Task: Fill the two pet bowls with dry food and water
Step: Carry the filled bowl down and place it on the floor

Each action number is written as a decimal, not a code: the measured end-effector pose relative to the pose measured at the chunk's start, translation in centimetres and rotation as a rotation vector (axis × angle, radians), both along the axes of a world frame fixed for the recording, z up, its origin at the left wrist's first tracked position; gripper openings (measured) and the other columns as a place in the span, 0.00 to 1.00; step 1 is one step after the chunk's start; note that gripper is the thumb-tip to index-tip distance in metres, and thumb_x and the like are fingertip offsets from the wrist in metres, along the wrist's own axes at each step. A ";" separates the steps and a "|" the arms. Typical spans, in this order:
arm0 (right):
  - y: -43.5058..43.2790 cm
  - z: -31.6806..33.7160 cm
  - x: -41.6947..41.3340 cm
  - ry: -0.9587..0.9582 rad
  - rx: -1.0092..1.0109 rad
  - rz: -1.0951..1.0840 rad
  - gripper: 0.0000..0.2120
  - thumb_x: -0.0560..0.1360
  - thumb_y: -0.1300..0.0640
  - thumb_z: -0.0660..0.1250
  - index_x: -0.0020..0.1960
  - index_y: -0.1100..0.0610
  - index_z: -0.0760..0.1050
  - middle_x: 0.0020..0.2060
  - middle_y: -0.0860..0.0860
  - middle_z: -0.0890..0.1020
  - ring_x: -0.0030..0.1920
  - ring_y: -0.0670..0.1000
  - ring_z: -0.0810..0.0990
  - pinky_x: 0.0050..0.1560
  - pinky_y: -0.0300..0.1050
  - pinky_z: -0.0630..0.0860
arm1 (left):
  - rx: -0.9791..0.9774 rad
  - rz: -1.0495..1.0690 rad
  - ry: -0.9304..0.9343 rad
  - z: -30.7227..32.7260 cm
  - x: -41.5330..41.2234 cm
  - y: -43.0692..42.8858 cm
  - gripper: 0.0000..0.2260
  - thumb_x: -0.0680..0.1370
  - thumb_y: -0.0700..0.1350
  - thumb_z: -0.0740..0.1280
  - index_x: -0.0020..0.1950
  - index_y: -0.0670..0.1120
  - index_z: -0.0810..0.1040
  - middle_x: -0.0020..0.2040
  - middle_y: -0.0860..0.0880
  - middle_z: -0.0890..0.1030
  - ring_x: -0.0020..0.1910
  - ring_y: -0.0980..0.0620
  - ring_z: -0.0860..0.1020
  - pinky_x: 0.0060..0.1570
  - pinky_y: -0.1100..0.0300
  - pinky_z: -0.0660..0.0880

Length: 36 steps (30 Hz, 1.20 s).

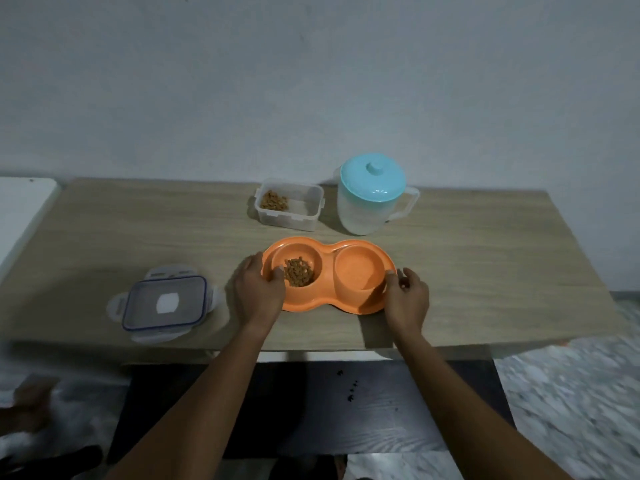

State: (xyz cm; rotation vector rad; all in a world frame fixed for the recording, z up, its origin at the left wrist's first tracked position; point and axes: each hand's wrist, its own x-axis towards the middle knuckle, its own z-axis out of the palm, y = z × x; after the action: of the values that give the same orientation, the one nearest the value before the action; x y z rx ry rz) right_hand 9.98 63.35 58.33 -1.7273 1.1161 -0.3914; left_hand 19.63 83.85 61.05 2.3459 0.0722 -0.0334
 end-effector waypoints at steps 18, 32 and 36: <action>-3.6 5.4 -5.6 -0.183 0.322 -0.146 0.18 0.74 0.53 0.75 0.61 0.59 0.80 0.53 0.57 0.84 0.55 0.58 0.83 0.61 0.59 0.81 | -0.311 0.025 0.151 7.1 -4.0 -2.5 0.14 0.74 0.44 0.69 0.59 0.48 0.83 0.56 0.48 0.84 0.53 0.47 0.80 0.50 0.58 0.73; -24.7 16.6 -24.2 -0.400 0.203 -0.167 0.18 0.75 0.53 0.76 0.61 0.61 0.81 0.50 0.55 0.84 0.51 0.53 0.82 0.51 0.52 0.82 | -0.416 -0.150 0.007 16.1 -19.1 -24.1 0.17 0.72 0.47 0.72 0.61 0.48 0.83 0.57 0.51 0.83 0.50 0.52 0.78 0.48 0.62 0.69; -32.4 18.7 -30.6 -0.419 0.149 -0.197 0.18 0.75 0.52 0.76 0.60 0.61 0.81 0.48 0.54 0.84 0.48 0.50 0.81 0.45 0.47 0.80 | -0.453 -0.184 0.005 17.1 -24.6 -32.4 0.17 0.71 0.47 0.71 0.60 0.48 0.83 0.58 0.50 0.83 0.54 0.49 0.79 0.50 0.60 0.72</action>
State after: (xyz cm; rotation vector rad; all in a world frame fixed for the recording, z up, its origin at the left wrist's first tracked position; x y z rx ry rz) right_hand -20.59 30.92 77.00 -1.3299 0.9802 -0.7365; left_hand -4.94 51.47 78.17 1.8925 -0.1365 -0.1325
